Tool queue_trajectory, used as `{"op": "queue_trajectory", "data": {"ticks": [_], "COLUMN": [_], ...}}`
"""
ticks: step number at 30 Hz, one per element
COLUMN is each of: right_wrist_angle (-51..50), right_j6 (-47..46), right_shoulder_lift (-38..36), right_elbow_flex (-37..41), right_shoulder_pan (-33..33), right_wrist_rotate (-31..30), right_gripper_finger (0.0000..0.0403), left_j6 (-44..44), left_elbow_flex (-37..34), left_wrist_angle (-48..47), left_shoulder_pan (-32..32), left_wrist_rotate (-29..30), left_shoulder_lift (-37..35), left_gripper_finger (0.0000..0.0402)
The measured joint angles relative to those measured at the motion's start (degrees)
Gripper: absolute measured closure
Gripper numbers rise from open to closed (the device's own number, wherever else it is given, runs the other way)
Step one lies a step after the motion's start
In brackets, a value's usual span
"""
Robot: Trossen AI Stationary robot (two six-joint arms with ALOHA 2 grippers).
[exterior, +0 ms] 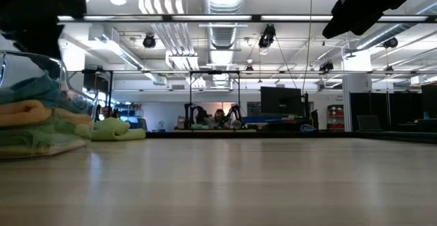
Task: Fold microfiber towels
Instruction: Fold the green microfiber towel on the table
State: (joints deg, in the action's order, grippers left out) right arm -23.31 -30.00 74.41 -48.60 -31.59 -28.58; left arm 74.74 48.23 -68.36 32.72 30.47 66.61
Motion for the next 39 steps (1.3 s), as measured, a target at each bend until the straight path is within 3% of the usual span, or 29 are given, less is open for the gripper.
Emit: {"op": "queue_trajectory", "data": {"ticks": [4, 6, 12, 16, 22, 29, 35, 39], "right_wrist_angle": [0.69, 1.54, 3.31, 7.23, 9.05, 8.95, 7.16, 6.49], "right_j6": [-0.01, -0.01, 0.51, 3.69, 4.98, 10.32, 11.1, 11.15], "right_shoulder_lift": [2.36, 3.56, 5.53, 6.38, 7.3, 8.24, 8.24, 8.24], "right_elbow_flex": [0.0, 0.04, -1.48, -1.66, -1.59, -1.42, -1.38, -1.07], "right_shoulder_pan": [0.09, 0.11, 0.11, 0.11, -0.13, -0.42, -0.96, -1.44], "right_wrist_rotate": [-0.02, -0.02, -0.74, -1.57, -1.62, -0.91, 2.45, 2.49], "right_gripper_finger": [0.0394, 0.0394, 0.0394, 0.0394, 0.0394, 0.0394, 0.0394, 0.0394], "left_j6": [5.41, 3.26, -15.64, -26.16, -32.17, -35.02, -36.96, -42.13], "left_elbow_flex": [-0.04, 0.7, 8.44, 11.78, 11.6, 11.76, 11.23, 10.79], "left_wrist_angle": [2.38, 1.9, 4.3, 5.34, 8.28, 14.31, 17.95, 22.82], "left_shoulder_pan": [-7.28, -12.21, -27.61, -41.41, -60.24, -73.11, -77.35, -74.75], "left_wrist_rotate": [-1.57, -0.9, 3.46, 4.59, -0.28, -4.08, -11.86, -19.39], "left_shoulder_lift": [0.0, 0.0, 0.63, 3.84, 12.45, 21.68, 26.06, 27.64], "left_gripper_finger": [0.0252, 0.027, 0.0334, 0.0362, 0.0328, 0.0243, 0.0197, 0.0226]}}
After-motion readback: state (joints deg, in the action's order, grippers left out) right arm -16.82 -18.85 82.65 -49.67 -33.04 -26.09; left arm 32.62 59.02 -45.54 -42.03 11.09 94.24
